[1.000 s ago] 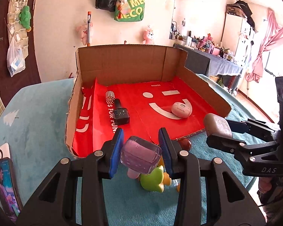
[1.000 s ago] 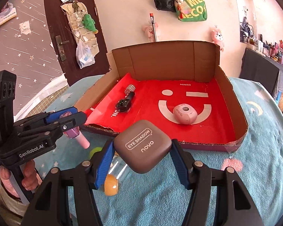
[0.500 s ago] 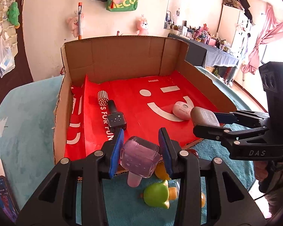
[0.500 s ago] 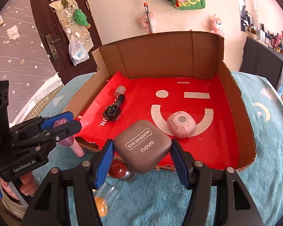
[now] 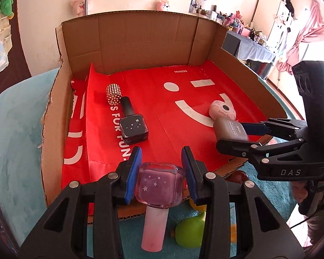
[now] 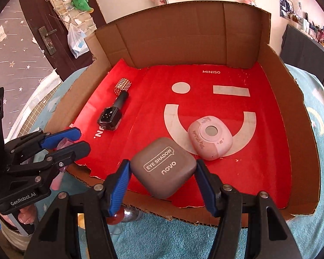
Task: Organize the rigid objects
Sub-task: 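Carry lilac polish in left gripper and eye shadow in right gripper into box, then lower lilac polish beside black polish while right gripper sets eye shadow beside pink compact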
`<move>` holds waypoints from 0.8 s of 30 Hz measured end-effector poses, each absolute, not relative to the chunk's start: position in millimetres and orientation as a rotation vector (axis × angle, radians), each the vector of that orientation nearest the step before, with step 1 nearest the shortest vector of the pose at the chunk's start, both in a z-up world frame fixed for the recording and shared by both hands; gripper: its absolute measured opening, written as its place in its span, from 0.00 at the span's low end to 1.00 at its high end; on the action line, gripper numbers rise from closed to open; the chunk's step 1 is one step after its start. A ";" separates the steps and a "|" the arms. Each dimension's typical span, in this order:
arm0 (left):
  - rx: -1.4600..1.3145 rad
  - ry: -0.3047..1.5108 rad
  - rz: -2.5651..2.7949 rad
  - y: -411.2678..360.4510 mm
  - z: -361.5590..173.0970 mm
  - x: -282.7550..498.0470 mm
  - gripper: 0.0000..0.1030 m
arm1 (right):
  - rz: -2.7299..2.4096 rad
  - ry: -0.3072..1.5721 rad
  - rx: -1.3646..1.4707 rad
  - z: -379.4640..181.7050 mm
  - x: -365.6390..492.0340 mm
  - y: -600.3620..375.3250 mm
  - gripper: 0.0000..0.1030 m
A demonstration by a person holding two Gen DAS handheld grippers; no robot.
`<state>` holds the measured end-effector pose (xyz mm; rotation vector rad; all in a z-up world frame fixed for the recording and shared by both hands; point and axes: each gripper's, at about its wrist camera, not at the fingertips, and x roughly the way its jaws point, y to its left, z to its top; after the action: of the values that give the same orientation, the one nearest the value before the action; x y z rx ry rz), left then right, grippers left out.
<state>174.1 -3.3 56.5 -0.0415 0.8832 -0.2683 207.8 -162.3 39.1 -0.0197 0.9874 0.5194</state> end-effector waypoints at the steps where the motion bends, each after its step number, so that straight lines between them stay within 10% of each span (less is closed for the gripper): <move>1: -0.047 0.887 -0.269 -2.6 55.1 175.9 0.35 | 0.518 0.991 -0.020 37.9 208.7 -162.5 0.61; 24: -0.059 0.907 -0.120 8.1 31.1 225.2 0.35 | 0.426 0.986 -0.079 27.4 227.1 -164.0 0.61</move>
<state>225.2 8.1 31.1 -0.0591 0.9067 -0.1200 227.1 -164.0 27.4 -0.0785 0.9862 0.4258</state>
